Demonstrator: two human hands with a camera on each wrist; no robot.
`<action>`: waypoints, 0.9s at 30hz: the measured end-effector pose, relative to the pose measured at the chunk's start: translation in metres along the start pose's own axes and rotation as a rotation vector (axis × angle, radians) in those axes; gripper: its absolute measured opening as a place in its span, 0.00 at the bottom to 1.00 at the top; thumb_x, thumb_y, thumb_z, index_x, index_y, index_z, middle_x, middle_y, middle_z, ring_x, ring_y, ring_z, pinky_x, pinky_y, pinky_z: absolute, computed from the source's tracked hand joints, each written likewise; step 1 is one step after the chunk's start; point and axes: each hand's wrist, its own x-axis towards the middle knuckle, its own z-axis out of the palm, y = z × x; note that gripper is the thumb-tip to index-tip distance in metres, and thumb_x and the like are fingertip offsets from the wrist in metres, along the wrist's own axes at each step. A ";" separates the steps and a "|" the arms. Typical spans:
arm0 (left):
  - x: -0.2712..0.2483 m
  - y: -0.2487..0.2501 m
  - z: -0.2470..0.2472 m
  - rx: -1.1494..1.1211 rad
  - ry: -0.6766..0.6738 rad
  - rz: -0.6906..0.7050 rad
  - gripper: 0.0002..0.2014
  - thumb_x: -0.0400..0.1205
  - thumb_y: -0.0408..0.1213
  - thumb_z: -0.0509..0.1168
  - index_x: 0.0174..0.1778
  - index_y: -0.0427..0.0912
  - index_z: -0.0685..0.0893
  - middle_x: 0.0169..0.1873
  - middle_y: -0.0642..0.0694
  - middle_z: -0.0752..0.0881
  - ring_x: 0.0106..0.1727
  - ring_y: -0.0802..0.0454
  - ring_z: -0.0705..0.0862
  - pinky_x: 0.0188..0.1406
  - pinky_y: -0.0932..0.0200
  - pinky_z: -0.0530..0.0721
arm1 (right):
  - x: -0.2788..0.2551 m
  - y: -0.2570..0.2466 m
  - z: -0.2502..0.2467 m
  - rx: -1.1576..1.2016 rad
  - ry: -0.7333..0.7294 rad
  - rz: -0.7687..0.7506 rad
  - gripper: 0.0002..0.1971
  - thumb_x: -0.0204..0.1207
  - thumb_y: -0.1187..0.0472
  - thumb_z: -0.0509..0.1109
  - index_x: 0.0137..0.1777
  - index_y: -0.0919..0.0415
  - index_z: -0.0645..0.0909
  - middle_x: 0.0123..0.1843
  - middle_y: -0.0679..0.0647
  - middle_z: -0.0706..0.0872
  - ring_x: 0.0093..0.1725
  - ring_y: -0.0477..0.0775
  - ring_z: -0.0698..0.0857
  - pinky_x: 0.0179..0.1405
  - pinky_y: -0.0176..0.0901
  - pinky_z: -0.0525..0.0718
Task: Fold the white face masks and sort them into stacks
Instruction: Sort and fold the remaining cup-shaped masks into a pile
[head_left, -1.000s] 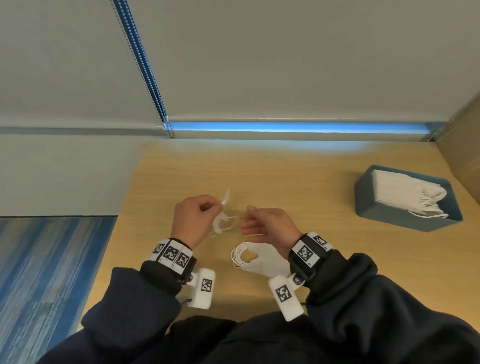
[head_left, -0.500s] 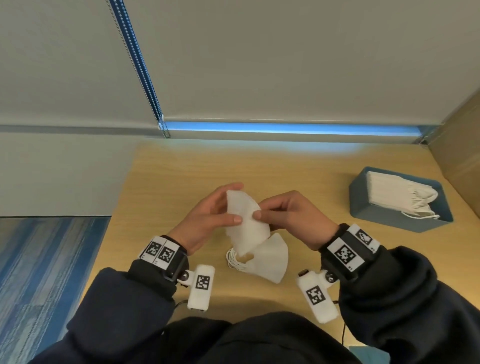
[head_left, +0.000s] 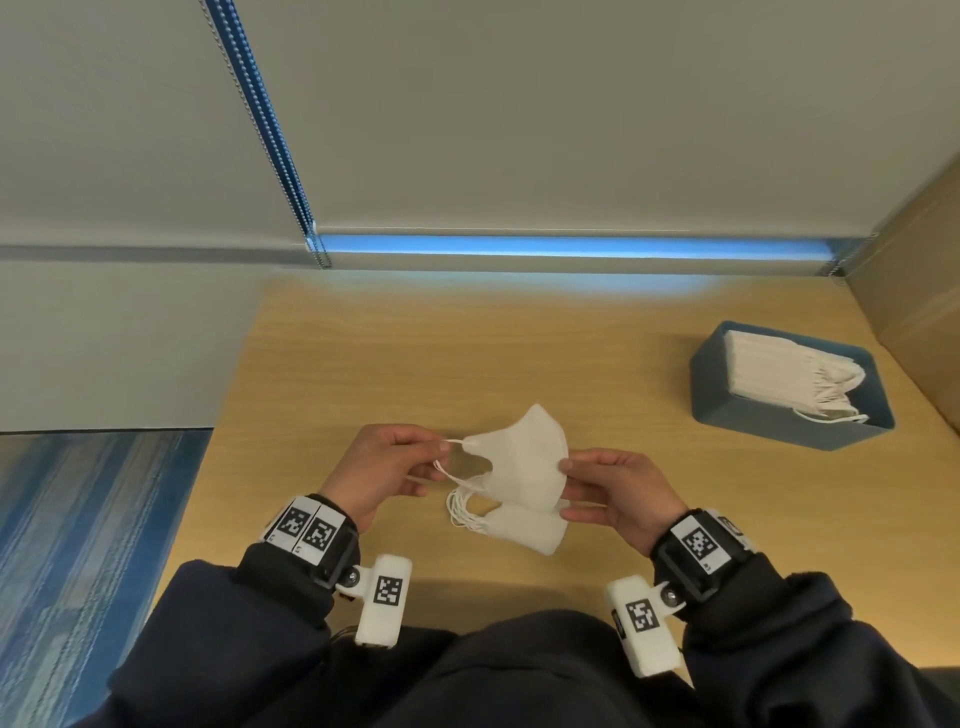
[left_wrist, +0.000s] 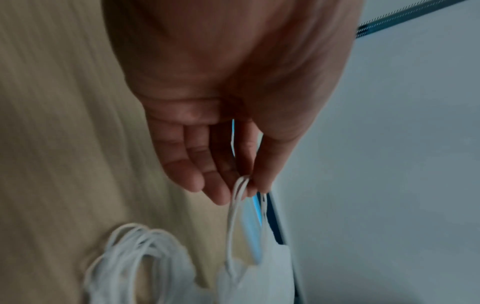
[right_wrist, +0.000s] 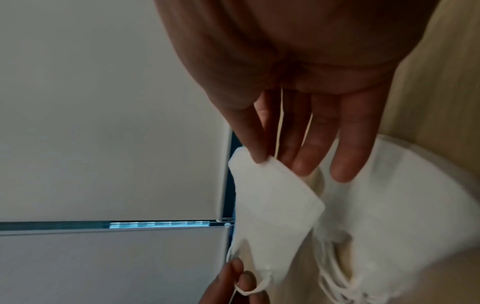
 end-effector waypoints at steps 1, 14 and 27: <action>0.000 -0.006 0.001 0.025 0.001 -0.035 0.05 0.80 0.34 0.77 0.48 0.37 0.93 0.38 0.42 0.92 0.38 0.50 0.89 0.33 0.56 0.87 | 0.002 0.008 -0.002 -0.014 0.028 0.014 0.09 0.75 0.69 0.79 0.54 0.70 0.89 0.46 0.62 0.93 0.40 0.56 0.91 0.44 0.57 0.93; 0.019 -0.036 0.013 0.228 0.074 -0.174 0.07 0.76 0.35 0.80 0.46 0.38 0.93 0.39 0.39 0.94 0.32 0.51 0.87 0.28 0.58 0.82 | 0.018 0.045 -0.004 -0.250 0.210 0.052 0.10 0.70 0.68 0.83 0.50 0.62 0.90 0.38 0.57 0.92 0.31 0.52 0.86 0.31 0.46 0.87; 0.023 -0.044 0.030 0.271 0.070 -0.157 0.06 0.75 0.31 0.80 0.45 0.35 0.92 0.29 0.43 0.90 0.28 0.52 0.86 0.22 0.60 0.80 | 0.024 0.049 -0.017 -0.367 0.262 0.052 0.11 0.71 0.68 0.82 0.51 0.66 0.87 0.37 0.61 0.91 0.27 0.55 0.87 0.28 0.47 0.86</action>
